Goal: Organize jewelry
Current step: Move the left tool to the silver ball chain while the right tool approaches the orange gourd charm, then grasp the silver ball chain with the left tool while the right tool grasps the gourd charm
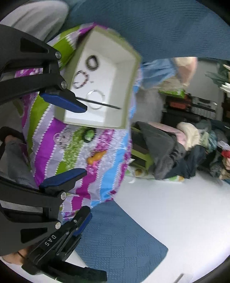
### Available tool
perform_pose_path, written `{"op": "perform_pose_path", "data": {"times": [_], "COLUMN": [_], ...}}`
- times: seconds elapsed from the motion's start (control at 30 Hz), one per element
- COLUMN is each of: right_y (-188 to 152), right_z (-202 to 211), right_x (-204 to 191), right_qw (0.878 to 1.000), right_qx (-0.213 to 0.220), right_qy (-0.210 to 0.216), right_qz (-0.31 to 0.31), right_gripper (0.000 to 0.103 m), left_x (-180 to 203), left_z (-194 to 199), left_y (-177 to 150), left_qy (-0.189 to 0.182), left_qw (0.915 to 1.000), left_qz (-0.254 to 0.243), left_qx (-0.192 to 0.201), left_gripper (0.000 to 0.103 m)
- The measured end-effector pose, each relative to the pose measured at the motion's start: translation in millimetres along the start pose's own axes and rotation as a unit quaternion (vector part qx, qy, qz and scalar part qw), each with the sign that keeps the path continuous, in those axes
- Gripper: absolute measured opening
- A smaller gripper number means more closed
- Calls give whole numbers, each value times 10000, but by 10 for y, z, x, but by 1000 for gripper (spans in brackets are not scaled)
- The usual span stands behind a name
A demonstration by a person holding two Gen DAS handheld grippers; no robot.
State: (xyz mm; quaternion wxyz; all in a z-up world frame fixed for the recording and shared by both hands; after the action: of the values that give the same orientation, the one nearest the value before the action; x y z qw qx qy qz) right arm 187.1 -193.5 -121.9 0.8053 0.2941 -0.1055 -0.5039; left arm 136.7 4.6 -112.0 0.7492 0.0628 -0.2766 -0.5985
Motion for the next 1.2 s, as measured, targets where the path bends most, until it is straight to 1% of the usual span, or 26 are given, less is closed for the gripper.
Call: {"op": "perform_pose_path", "data": {"times": [0.07,0.13,0.2,0.33,0.4,0.43,0.53,0.6,0.67,0.73,0.8,0.83,0.9,1.0,1.03,1.07,1.13,1.2], "right_y": [-58,-108,-148,-175,-165,-164,-115,-60,3,66,110,130,172,217,233,250,278,280], "right_z": [-179,-320,-467,-744,-860,-942,-1139,-1220,-1319,-1449,-1543,-1591,-1679,-1770,-1796,-1821,-1887,-1938], "right_x": [82,140,206,316,362,408,530,586,660,735,763,771,782,774,757,741,729,727], "right_qw": [9998,9995,9992,9980,9973,9970,9954,9953,9950,9940,9939,9937,9925,9909,9904,9901,9898,9892], "right_qx": [-168,-227,-327,-524,-611,-653,-849,-850,-858,-920,-977,-1003,-1054,-1103,-1109,-1112,-1161,-1226], "right_qy": [48,178,182,315,386,382,414,462,508,585,506,494,616,759,802,815,762,733], "right_qz": [-69,-111,-154,-166,-154,-138,-136,-107,-96,-109,-28,29,79,144,193,242,309,343], "right_gripper": [23,23,23,24,27,28,29,29,30,31,33,33,33,33,33,33,33,33], "left_x": [-6,-8,-2,14,3,-9,-30,-41,-14,-8,12,34,65,129,143,156,147,175], "left_z": [-136,-294,-432,-769,-909,-989,-1220,-1352,-1459,-1541,-1612,-1651,-1699,-1790,-1822,-1855,-1901,-1906], "left_y": [-63,-150,-212,-320,-355,-372,-393,-399,-383,-368,-352,-339,-313,-265,-257,-251,-233,-226], "left_qy": [65,80,133,73,53,62,151,146,250,220,268,376,436,657,643,663,709,750], "left_qw": [9999,9996,9992,9965,9945,9933,9901,9881,9873,9864,9859,9849,9844,9836,9837,9835,9833,9836], "left_qz": [22,70,87,168,259,316,371,449,413,419,380,355,350,184,150,130,88,-32], "left_qx": [-130,-255,-367,-811,-1010,-1109,-1343,-1463,-1510,-1572,-1607,-1651,-1666,-1669,-1670,-1677,-1671,-1639], "left_gripper": [65,65,65,61,56,55,52,48,48,48,48,48,48,48,47,47,44,44]}}
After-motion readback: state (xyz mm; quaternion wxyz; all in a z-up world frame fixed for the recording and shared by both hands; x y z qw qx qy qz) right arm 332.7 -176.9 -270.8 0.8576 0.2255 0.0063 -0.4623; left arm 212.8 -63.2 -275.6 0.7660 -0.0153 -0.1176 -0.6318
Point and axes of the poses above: each gripper's, at about its wrist camera, not at the fingertips, and z roughly against the way its jaws point, x to its right, y to its top, the point moved 3 cm from there along -z, roughly the way its jaws point, and after that the axes turned 15 degrees about -x, right-handed, at the moved point
